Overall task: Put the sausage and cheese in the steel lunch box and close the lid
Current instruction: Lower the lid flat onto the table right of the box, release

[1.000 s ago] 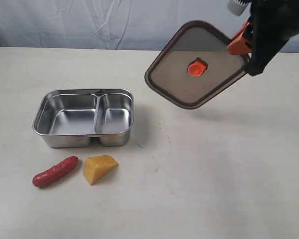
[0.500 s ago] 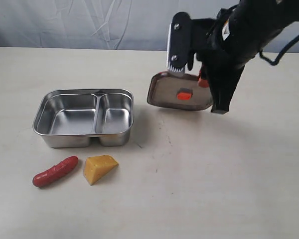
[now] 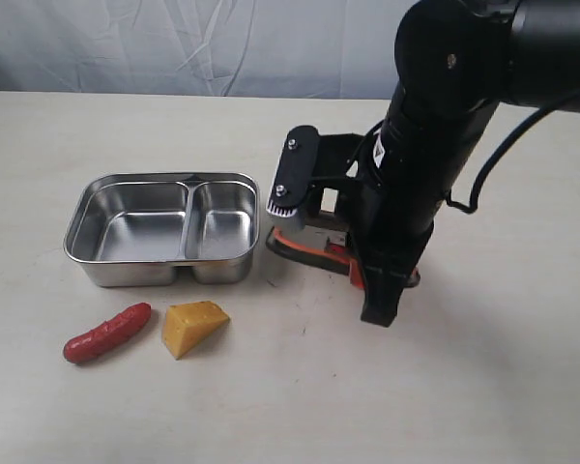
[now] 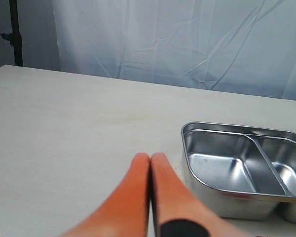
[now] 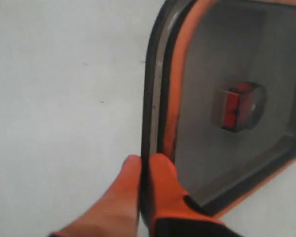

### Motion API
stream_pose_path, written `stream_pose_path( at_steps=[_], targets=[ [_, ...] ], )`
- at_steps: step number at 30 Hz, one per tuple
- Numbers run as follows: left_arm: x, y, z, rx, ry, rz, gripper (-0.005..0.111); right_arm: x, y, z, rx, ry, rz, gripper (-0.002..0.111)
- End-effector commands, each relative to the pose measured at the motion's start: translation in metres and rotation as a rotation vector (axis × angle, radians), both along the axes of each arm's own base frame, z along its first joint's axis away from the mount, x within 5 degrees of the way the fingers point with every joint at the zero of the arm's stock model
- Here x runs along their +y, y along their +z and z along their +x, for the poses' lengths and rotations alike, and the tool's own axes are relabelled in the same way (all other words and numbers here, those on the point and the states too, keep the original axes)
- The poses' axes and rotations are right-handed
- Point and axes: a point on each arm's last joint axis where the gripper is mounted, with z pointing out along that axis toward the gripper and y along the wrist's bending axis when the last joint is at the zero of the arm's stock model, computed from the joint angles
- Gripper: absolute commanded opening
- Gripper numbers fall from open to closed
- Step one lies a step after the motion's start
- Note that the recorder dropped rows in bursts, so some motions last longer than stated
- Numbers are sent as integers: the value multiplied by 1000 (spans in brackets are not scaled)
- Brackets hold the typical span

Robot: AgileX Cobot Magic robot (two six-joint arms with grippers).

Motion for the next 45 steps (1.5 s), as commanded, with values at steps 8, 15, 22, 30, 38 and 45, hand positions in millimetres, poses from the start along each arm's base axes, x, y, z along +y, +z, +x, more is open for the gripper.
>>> stream_pose_path(
  at_steps=[8, 15, 22, 30, 38, 45],
  targets=[
    [0, -1, 0, -2, 3, -5, 0, -4, -19, -14, 112, -41, 4, 46],
    [0, -1, 0, -2, 3, -5, 0, 1, -7, -7, 6, -116, 124, 41],
    [0, -1, 0, -2, 3, -5, 0, 7, 27, 2, -188, -212, 372, 0],
    [3, -1, 0, 3, 12, 168, 0, 6, 30, 1, -175, -258, 387, 0],
    [4, 16, 1, -181, 29, 190, 0, 6, 30, 2, -173, -273, 398, 0],
    [12, 68, -20, -817, 135, -18, 0, 6, 30, 2, -170, -279, 398, 0]
  ],
)
